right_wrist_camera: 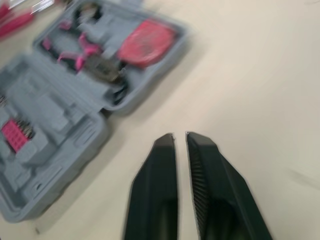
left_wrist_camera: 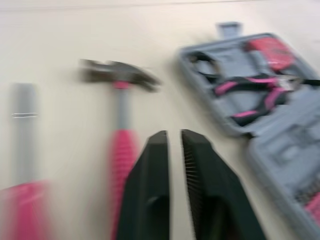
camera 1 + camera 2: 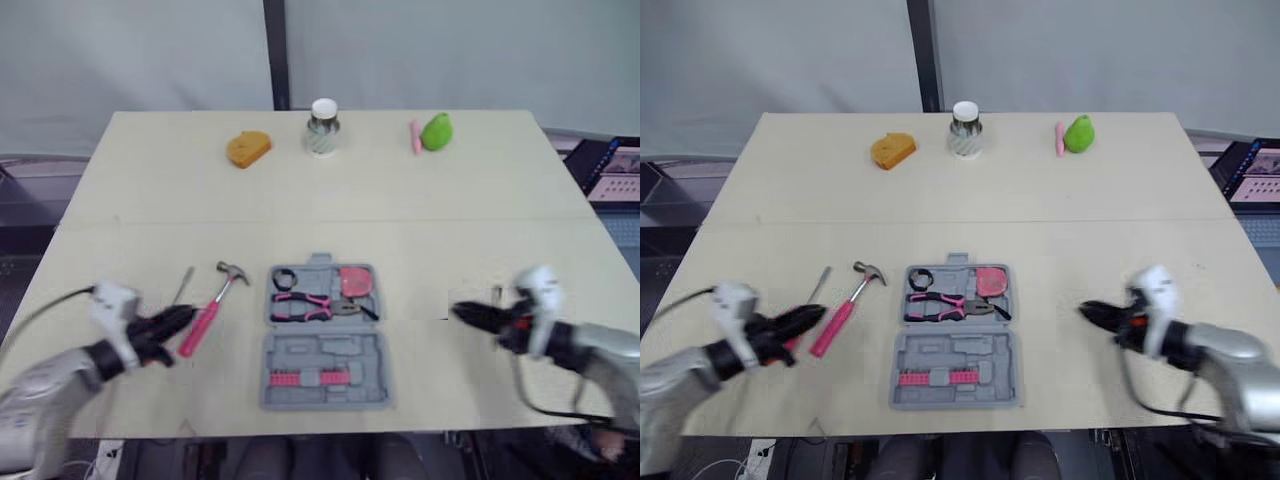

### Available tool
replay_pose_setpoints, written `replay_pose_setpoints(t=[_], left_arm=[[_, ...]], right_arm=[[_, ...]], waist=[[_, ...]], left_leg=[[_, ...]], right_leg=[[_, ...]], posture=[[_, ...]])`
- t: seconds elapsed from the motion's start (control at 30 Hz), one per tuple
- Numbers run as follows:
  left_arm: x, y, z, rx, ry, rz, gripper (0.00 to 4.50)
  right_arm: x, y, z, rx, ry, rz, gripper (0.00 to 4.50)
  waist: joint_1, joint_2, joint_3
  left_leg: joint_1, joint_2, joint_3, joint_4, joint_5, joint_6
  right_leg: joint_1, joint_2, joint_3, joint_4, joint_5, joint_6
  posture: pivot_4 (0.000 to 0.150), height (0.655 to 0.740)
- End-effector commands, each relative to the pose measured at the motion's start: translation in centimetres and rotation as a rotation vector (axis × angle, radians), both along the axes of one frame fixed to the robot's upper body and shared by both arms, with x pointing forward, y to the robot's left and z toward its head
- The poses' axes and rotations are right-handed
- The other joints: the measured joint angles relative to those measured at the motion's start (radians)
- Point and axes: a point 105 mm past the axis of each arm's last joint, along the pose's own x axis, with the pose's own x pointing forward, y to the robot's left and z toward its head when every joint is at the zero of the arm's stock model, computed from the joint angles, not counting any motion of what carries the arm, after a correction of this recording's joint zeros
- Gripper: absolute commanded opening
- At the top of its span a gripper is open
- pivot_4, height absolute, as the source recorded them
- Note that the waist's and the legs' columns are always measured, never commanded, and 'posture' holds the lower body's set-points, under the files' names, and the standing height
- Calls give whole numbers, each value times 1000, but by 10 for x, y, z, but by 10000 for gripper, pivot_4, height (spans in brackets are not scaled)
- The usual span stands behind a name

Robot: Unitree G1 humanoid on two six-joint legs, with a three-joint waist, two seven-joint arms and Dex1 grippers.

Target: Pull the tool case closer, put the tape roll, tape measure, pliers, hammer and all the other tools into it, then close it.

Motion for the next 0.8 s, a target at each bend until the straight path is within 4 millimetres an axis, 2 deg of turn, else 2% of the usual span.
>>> replay_pose_setpoints(t=[0.03,0.07,0.17,0.2,0.3,0.43,0.63,0.8], left_arm=[[-18,55,8,66,-33,191,23078],[-24,73,6,83,-38,258,27108],[-38,115,3,125,-67,435,43000],[-41,125,2,135,-75,483,44537],[-48,143,-3,141,-92,560,44537],[-46,148,-5,140,-109,577,44537],[-28,134,-8,121,-127,528,44537],[-16,112,-8,107,-128,449,44537]], right_arm=[[-9,-61,10,52,-42,-193,22629],[-12,-77,5,35,-34,-246,27208],[-15,-115,-5,30,-42,-382,42693],[-15,-123,-8,29,-49,-415,44553],[-13,-137,-22,16,-48,-468,44553],[-9,-142,-28,7,-61,-478,44553],[-5,-137,-30,-36,-67,-442,44553],[-9,-132,-30,-68,-73,-432,44553]], waist=[[-2,0,0],[-3,0,0],[-5,0,0],[-5,0,0],[-8,0,0],[-5,0,0],[-6,0,0],[-7,0,0]], left_leg=[[1,0,1,-1,0,0],[1,0,2,-2,0,0],[2,1,3,-2,0,0],[2,1,4,-2,0,0],[2,1,4,-2,0,0],[2,2,4,-1,0,0],[2,2,4,-1,0,0],[1,2,4,-2,0,0]], right_leg=[[0,0,0,-1,0,0],[0,0,0,-2,0,0],[0,1,1,-3,0,0],[0,1,1,-3,0,0],[0,1,2,-3,0,0],[0,1,2,-3,0,1],[0,1,1,-3,0,1],[0,1,1,-3,0,1]], posture=[[1500,7400],[1500,7400],[1500,7400],[1500,7400],[1500,7400],[1500,7400],[1500,7400],[1500,7400]])
